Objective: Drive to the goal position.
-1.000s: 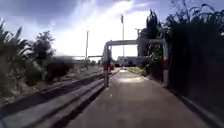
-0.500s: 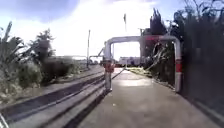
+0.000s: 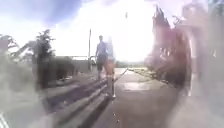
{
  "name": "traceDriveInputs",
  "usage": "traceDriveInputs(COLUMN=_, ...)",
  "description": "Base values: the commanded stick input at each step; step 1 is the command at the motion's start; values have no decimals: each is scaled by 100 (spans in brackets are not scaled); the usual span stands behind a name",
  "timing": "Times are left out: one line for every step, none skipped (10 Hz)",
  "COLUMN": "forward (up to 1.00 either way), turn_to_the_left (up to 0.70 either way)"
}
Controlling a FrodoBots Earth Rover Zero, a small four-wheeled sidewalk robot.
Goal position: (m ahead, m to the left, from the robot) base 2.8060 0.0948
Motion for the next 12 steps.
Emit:
traceDriveInputs(forward=0, turn_to_the_left=46)
traceDriveInputs(forward=0, turn_to_the_left=25)
traceDriveInputs(forward=0, turn_to_the_left=4)
traceDriveInputs(forward=0, turn_to_the_left=0)
traceDriveInputs(forward=0, turn_to_the_left=0)
traceDriveInputs(forward=0, turn_to_the_left=0)
traceDriveInputs(forward=0, turn_to_the_left=0)
traceDriveInputs(forward=0, turn_to_the_left=0)
traceDriveInputs(forward=0, turn_to_the_left=0)
traceDriveInputs(forward=0, turn_to_the_left=0)
traceDriveInputs(forward=0, turn_to_the_left=0)
traceDriveInputs(forward=0, turn_to_the_left=0)
